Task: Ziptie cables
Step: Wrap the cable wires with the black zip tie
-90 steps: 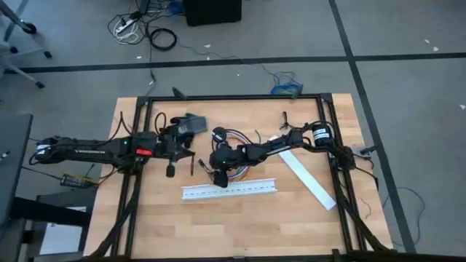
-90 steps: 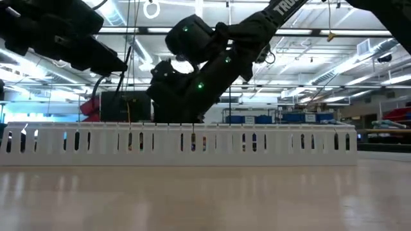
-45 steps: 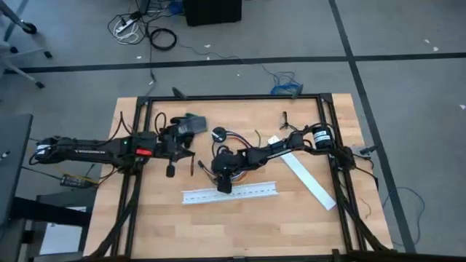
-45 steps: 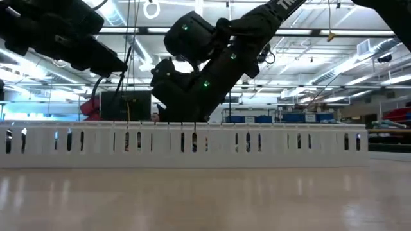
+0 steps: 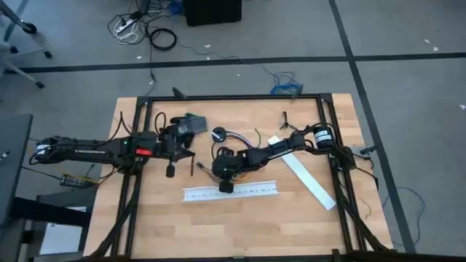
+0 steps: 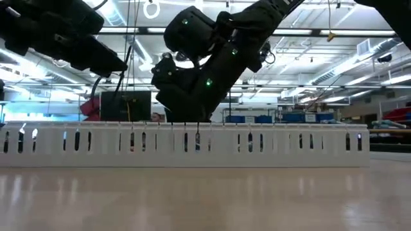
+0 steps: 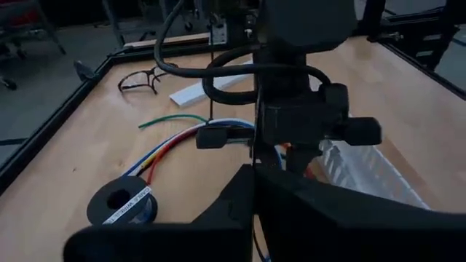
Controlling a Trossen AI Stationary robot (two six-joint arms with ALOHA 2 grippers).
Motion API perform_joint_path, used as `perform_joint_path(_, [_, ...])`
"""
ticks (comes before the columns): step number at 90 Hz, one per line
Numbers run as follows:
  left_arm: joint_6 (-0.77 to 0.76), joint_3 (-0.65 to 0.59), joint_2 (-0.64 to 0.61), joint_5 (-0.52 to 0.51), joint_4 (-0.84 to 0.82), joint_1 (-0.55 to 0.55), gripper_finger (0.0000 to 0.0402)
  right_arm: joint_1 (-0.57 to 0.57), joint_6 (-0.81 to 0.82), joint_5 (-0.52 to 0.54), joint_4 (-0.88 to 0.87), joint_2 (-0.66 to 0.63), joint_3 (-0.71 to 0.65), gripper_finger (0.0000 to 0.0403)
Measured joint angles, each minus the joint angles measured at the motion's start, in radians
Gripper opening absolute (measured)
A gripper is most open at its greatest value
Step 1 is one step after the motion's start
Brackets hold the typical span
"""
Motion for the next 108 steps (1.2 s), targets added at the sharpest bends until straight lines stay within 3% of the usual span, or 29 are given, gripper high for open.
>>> perform_joint_path(20, [0.006, 0.000, 0.000, 0.000, -0.005, 0.000, 0.0000, -0.035, -0.072, 0.056, -0.101, -0.152, 0.004, 0.0003])
perform_joint_path(37, [0.023, 0.000, 0.000, 0.000, 0.001, 0.000, 0.0000, -0.041, -0.120, -0.069, -0.113, -0.216, 0.004, 0.0001])
perform_joint_path(64, [0.044, 0.000, 0.000, -0.015, 0.003, 0.000, 0.0000, -0.027, -0.191, -0.210, -0.188, -0.207, 0.004, 0.0000])
perform_joint_path(87, [0.081, 0.000, 0.024, -0.023, 0.061, 0.000, 0.0000, -0.027, -0.230, -0.247, -0.135, -0.206, 0.004, 0.0000])
perform_joint_path(108, [0.137, 0.001, 0.131, -0.062, 0.133, 0.000, 0.0000, -0.038, -0.233, -0.274, -0.108, -0.206, 0.004, 0.0000])
